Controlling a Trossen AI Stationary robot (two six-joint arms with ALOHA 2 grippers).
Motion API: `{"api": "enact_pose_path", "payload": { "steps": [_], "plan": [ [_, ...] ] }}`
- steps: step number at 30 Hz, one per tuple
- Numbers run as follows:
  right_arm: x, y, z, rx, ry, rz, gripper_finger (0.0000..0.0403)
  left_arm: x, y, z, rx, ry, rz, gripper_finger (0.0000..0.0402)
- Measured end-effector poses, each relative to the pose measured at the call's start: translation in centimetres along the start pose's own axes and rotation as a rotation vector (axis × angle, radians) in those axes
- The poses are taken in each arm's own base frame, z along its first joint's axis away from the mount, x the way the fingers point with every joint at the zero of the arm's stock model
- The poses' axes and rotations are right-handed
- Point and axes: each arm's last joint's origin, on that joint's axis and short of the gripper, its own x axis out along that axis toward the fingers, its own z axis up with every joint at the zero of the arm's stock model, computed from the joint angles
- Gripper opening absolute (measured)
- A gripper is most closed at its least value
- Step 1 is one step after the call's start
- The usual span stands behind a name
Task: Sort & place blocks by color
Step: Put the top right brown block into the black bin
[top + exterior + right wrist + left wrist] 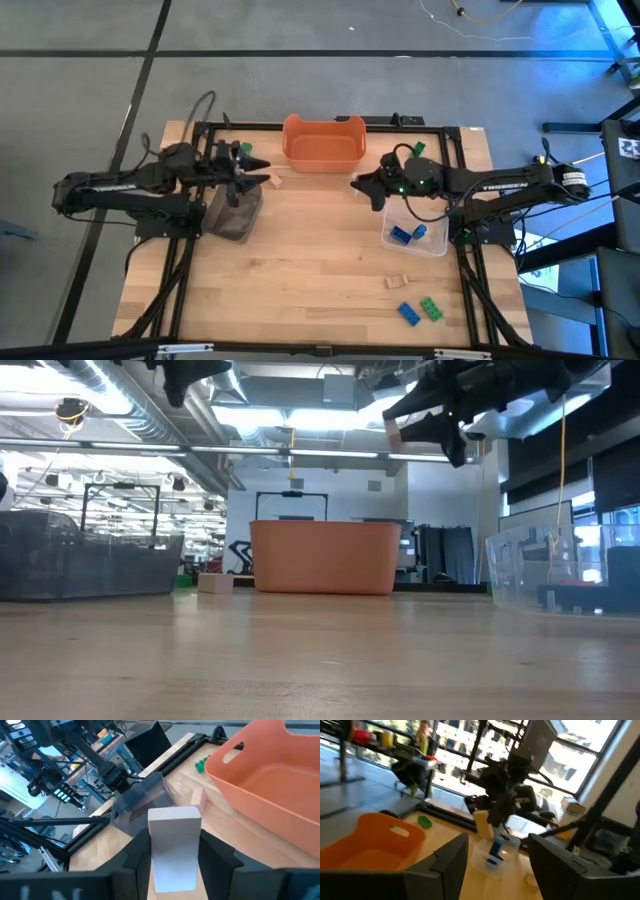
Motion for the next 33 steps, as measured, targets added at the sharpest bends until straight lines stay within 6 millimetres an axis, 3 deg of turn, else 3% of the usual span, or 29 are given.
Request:
{"api": "enact_pose_path", "payload": {
  "steps": [5, 8, 12, 16, 23, 33],
  "plan": [
    [2.6, 0.4, -0.2, -0.002, 0.011, 0.043, 0.0127, 3.7, 0.5, -2.0, -0.042, 0.139, -0.055, 0.0197],
    [4.5, 1.8, 0.3, -0.047, 0.016, 0.07, 0.0127, 5.9, 0.7, -2.6, -0.048, 0.207, -0.059, 0.0197],
    [6.6, 4.0, 1.7, -0.133, 0.006, 0.131, 0.0127, 8.5, 0.7, -3.0, -0.04, 0.274, -0.11, 0.0197],
    [7.4, 5.3, 3.0, -0.173, -0.02, 0.166, 0.0127, 10.2, 0.5, -2.7, -0.046, 0.3, -0.163, 0.0197],
    [7.5, 6.3, 4.4, -0.182, -0.067, 0.202, 0.0127, 11.2, 0.2, -2.0, -0.074, 0.259, -0.206, 0.0197],
    [7.2, 7.5, 4.2, -0.13, -0.111, 0.252, 0.0127, 11.2, 0.0, -1.6, -0.094, 0.211, -0.204, 0.0197]
  ]
}}
